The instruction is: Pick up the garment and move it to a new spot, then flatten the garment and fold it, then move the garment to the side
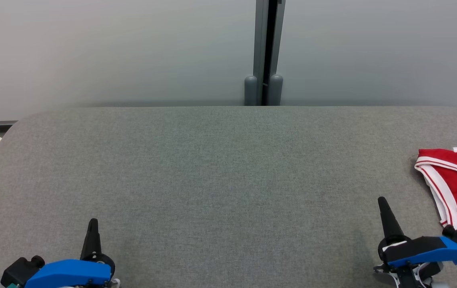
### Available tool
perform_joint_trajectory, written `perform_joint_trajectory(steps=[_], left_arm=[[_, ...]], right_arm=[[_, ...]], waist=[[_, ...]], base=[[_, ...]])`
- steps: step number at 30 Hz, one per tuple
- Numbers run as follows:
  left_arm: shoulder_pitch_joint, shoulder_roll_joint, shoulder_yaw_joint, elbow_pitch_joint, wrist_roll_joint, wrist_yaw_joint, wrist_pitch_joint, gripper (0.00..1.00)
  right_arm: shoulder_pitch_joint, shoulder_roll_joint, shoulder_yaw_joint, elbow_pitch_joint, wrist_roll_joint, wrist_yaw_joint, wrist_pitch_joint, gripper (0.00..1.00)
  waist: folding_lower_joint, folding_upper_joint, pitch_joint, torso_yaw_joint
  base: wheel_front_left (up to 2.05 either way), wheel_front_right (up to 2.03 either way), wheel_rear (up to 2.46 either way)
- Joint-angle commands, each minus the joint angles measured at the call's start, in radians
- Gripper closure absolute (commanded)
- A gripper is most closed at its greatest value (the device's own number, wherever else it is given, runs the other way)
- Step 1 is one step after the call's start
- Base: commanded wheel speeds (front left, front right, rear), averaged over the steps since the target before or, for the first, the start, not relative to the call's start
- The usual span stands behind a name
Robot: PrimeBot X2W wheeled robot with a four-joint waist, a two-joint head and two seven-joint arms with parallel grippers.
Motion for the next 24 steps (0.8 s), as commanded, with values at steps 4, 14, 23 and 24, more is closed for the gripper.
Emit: perform_joint_trajectory(steps=[4,14,23,24], left_arm=[[-0.028,0.001,0.009,-0.022,-0.054,-0.008,0.015,1.00],[-0.040,0.001,0.022,-0.040,-0.149,-0.013,0.042,1.00],[-0.045,0.001,0.030,-0.053,-0.219,-0.017,0.061,1.00],[-0.046,0.001,0.031,-0.054,-0.228,-0.018,0.064,1.00]], right_arm=[[0.006,-0.005,-0.009,-0.028,0.062,0.000,0.017,1.00],[0.011,-0.005,-0.019,-0.055,0.166,0.000,0.043,1.00],[0.014,-0.006,-0.027,-0.073,0.244,0.000,0.062,1.00],[0.015,-0.006,-0.028,-0.076,0.254,0.000,0.065,1.00]], waist=[[0.0000,0.0000,0.000,0.001],[0.0000,0.0000,0.000,0.002],[0.0000,0.0000,-0.001,0.003],[0.0000,0.0000,-0.001,0.003]], base=[[0.00,0.00,0.00],[0.00,0.00,0.00],[0.00,0.00,0.00],[0.00,0.00,0.00]])
